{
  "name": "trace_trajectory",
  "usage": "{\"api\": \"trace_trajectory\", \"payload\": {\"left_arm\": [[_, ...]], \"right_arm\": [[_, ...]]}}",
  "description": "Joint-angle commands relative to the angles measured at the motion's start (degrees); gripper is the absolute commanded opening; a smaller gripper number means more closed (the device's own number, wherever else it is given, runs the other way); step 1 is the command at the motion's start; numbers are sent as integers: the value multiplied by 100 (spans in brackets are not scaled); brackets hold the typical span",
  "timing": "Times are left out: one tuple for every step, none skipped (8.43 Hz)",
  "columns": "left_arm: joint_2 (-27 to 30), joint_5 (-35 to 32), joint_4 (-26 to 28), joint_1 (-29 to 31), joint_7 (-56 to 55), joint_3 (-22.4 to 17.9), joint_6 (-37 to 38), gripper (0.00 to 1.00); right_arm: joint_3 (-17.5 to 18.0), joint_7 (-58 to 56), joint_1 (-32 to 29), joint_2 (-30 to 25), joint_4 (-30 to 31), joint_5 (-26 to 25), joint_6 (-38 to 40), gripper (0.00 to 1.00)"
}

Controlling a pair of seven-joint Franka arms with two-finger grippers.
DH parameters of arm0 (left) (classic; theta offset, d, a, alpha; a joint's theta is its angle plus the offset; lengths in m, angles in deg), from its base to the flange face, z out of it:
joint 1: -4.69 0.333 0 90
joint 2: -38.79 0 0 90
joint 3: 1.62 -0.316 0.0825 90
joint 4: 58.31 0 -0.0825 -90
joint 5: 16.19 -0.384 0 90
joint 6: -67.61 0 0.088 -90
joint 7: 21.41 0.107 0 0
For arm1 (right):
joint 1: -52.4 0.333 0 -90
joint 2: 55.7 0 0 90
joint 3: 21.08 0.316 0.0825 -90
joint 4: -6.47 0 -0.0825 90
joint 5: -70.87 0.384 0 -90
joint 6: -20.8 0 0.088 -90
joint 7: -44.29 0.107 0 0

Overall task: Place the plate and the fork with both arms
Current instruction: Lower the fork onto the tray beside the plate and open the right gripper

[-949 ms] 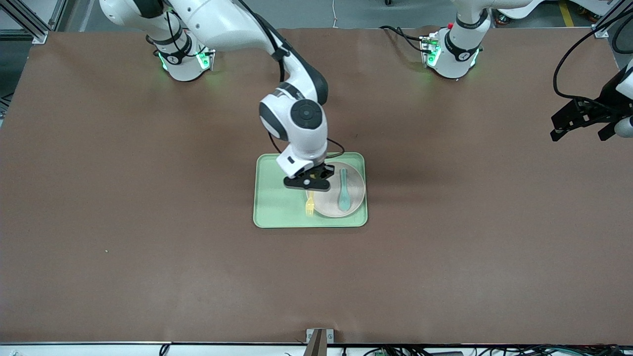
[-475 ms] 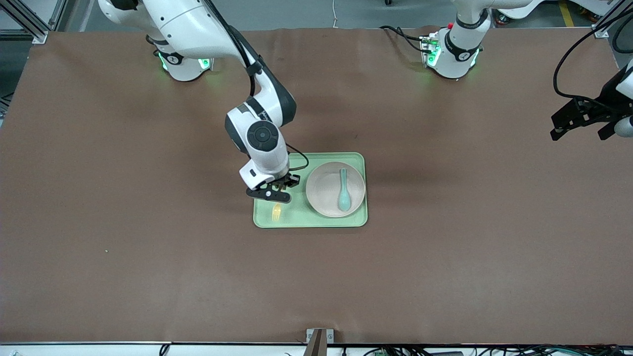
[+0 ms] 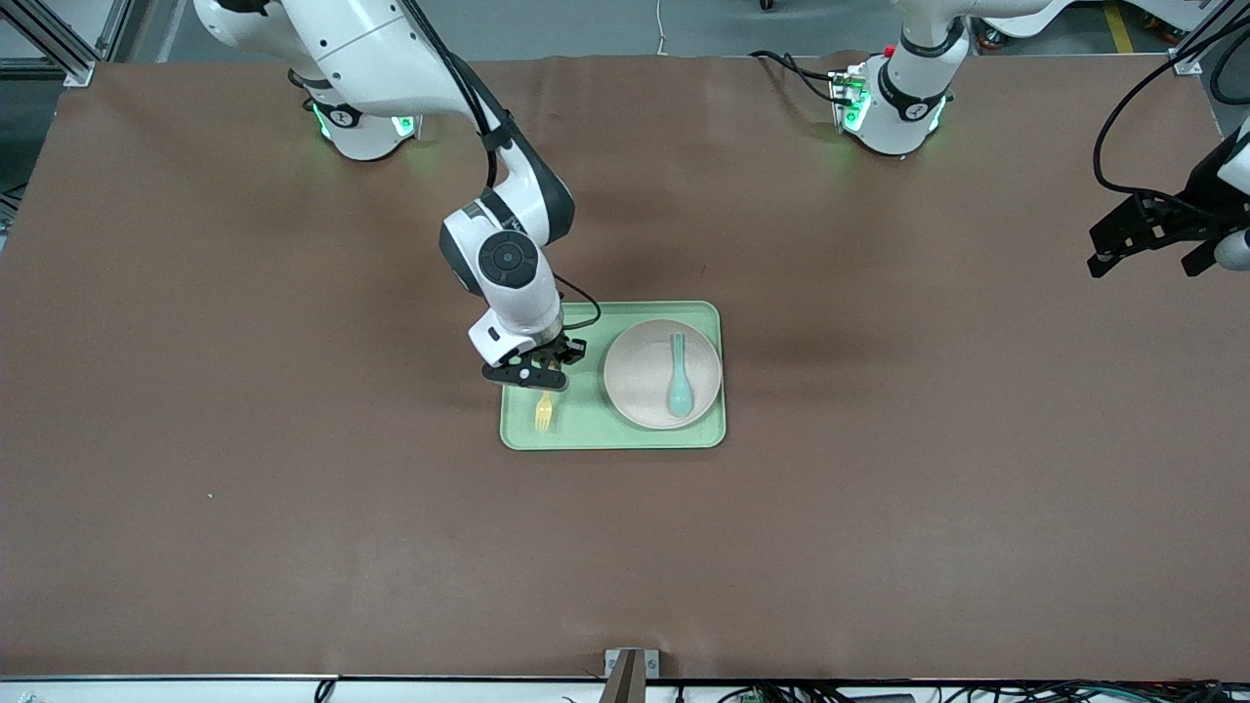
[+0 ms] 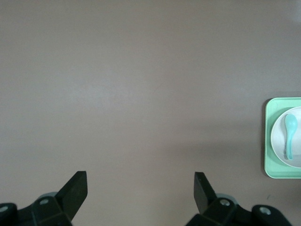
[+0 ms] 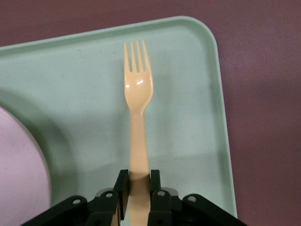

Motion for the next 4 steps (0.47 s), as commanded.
{"api": "trace_trajectory", "payload": {"left_arm": [[10, 55, -113, 19, 0, 23, 134, 100], [10, 55, -104, 19, 0, 23, 134, 100], [10, 55, -104, 19, 8, 15, 134, 100], [10, 55, -104, 19, 0, 15, 134, 100]], "right_arm": [[54, -119, 2, -117, 256, 96, -213, 29], [54, -119, 11, -72, 256, 104, -239, 35], [54, -119, 20, -37, 256, 96, -240, 50], [54, -128, 11, -54, 256, 96, -161, 66]]}}
